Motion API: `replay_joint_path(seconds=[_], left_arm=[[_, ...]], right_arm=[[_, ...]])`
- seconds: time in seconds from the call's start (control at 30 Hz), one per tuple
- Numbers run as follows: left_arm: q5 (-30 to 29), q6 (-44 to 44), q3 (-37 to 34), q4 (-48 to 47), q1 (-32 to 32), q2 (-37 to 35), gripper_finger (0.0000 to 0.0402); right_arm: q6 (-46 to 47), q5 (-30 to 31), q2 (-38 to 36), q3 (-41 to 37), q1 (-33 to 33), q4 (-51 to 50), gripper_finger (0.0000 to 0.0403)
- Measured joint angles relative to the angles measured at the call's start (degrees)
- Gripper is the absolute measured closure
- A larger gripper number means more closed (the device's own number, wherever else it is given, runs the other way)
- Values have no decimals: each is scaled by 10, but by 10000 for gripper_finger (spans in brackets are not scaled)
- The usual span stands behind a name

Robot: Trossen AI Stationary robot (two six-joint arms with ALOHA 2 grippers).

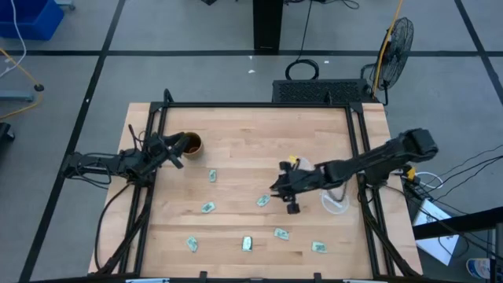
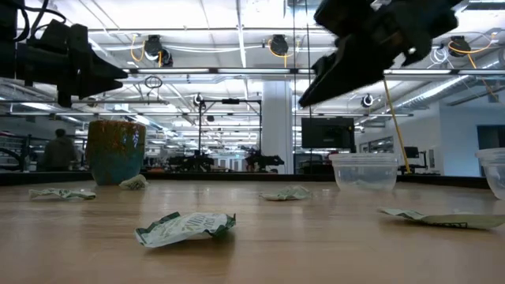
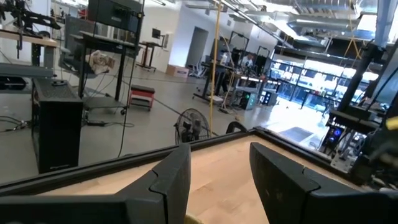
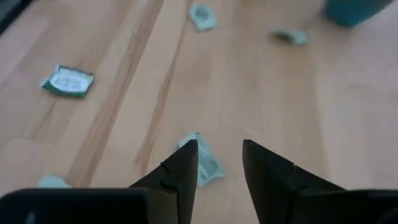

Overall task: Pick and place items into bin
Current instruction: Put the white stevia packet into the bottom transparent bin

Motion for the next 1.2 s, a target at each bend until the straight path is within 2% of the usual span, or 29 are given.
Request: replay_joint_path(seconds=[0.2, 0.43, 0.6, 0.93, 1.1, 1.2], left_arm=[[0, -12, 0, 0, 0, 0, 231], [1, -26, 0, -2, 0, 0, 231], [5, -28, 0, -4, 0, 0, 231], [17, -30, 0, -7, 0, 0, 231], [17, -30, 0, -7, 0, 0, 231], [17, -30, 0, -7, 0, 0, 231]], right_arm=[[-3, -8, 104, 68, -1, -18, 277], [12, -8, 161, 94, -15, -50, 281], [43, -8, 180, 93, -31, -76, 281], [43, -10, 186, 92, -37, -88, 289], [43, -13, 186, 92, -37, -88, 322], [32, -49, 186, 92, -37, -88, 351]])
